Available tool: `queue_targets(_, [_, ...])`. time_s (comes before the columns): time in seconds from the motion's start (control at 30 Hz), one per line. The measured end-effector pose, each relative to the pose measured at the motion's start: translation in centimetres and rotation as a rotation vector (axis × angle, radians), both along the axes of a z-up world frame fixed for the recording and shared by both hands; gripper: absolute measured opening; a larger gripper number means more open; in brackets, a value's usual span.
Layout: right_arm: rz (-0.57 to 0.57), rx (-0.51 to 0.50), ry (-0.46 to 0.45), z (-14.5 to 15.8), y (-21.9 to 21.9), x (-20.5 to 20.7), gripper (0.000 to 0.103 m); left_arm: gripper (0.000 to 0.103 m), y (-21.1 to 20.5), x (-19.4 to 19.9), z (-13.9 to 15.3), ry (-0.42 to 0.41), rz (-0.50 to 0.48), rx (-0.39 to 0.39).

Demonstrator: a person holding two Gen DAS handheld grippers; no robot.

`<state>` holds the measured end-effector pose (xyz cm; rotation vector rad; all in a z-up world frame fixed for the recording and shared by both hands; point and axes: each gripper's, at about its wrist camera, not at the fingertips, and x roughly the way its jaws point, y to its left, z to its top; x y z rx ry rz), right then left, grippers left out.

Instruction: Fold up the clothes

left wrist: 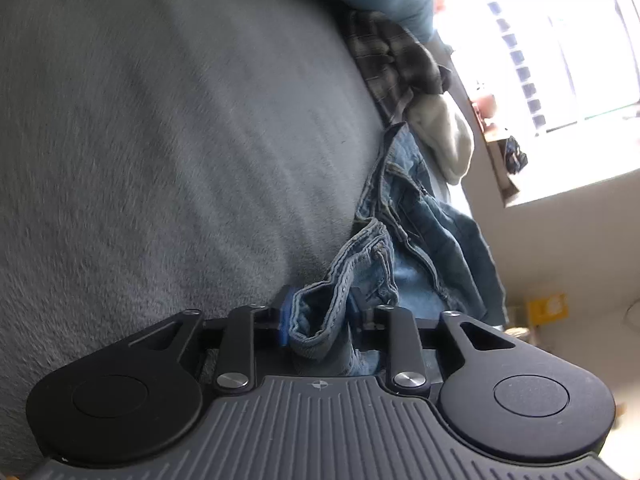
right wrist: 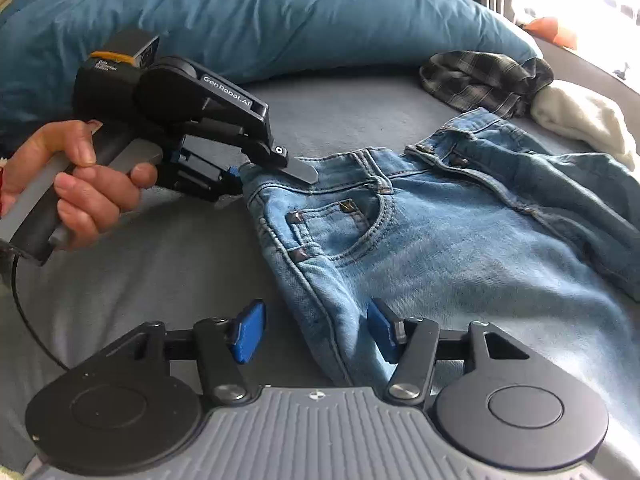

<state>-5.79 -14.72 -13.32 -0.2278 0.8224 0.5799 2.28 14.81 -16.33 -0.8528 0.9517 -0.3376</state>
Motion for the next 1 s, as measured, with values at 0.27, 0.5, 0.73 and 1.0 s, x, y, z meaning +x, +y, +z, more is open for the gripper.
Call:
queue_targets(0.27, [-0.278,0.185,0.036,3.5,-7.6,-2.0,0.059,0.044,0.1,-0.6,4.4,-0.161,-0.015,0.17])
queue_targets(0.5, [-0.669,0.323,0.124,3.8,-16.6,-4.3,0.054,0.05,-5.5,-1.0,5.6,-0.247,-0.207,0.207])
queue_targets(0.73, [-0.417,0.012,0.077,3.6,-12.4,-6.7,0.054,0.05,-9.5,-1.6,4.1,-0.231,-0.317,0.364])
queue_targets(1.0, [-0.043,-0.431,-0.095,-0.7,-4.7,-7.7,0.052,0.049,-9.8,-1.6,3.2,-0.215,-0.325,0.405])
